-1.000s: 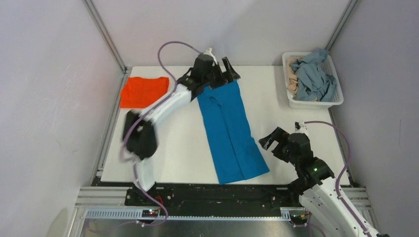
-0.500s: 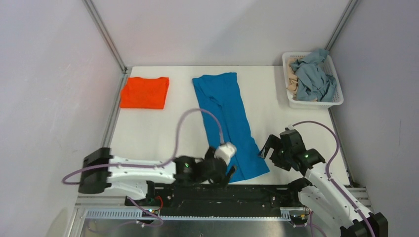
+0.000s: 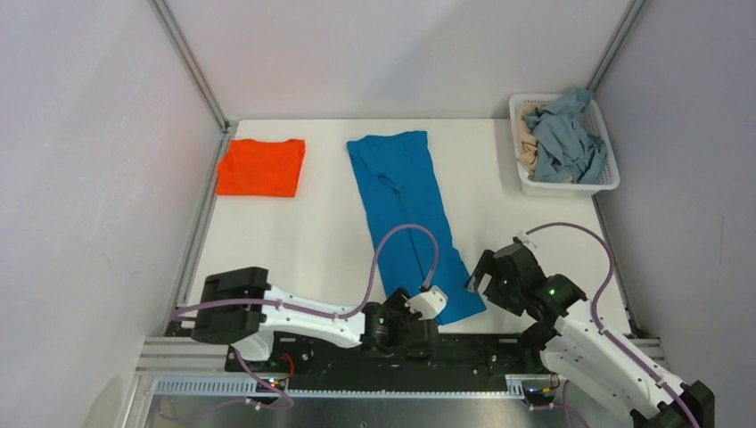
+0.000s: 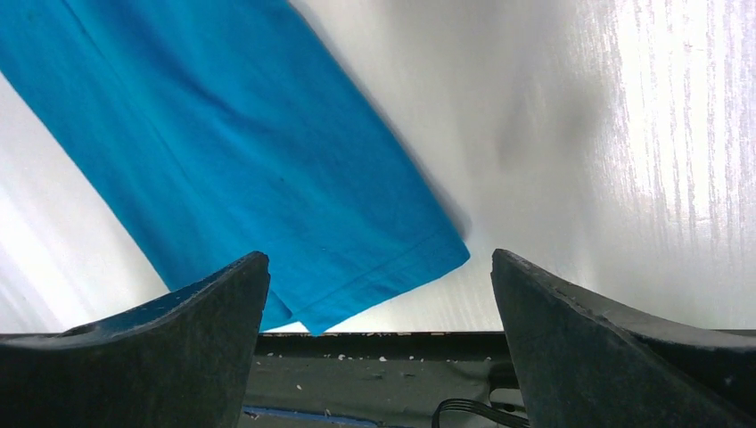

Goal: Fold and stack the t-shirts
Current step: Grab the bottom of the folded rectangular tshirt with both arms

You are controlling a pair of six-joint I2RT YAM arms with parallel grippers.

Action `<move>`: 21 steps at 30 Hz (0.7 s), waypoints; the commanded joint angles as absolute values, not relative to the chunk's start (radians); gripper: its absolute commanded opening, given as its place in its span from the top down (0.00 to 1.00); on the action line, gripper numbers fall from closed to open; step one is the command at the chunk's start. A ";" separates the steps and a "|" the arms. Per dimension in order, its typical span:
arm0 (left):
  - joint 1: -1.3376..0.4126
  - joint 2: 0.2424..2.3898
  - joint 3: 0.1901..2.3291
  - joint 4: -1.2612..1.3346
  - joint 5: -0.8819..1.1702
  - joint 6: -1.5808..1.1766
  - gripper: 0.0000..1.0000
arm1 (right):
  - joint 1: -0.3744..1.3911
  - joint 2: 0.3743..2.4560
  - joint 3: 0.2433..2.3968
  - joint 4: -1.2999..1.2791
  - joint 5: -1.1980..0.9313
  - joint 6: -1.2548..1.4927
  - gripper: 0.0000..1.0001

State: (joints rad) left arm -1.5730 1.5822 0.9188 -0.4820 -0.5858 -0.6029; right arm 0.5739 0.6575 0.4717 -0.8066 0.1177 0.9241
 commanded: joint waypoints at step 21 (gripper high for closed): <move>-1.550 1.719 0.959 -0.473 -0.588 -0.568 1.00 | 0.622 0.773 0.462 -0.807 0.193 0.984 0.37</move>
State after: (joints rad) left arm -1.5787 1.7226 0.9585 -0.4698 -0.5293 -0.5755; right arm 0.6025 0.7513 0.4683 -0.7876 0.1356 0.9504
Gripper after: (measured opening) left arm 0.048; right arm 0.640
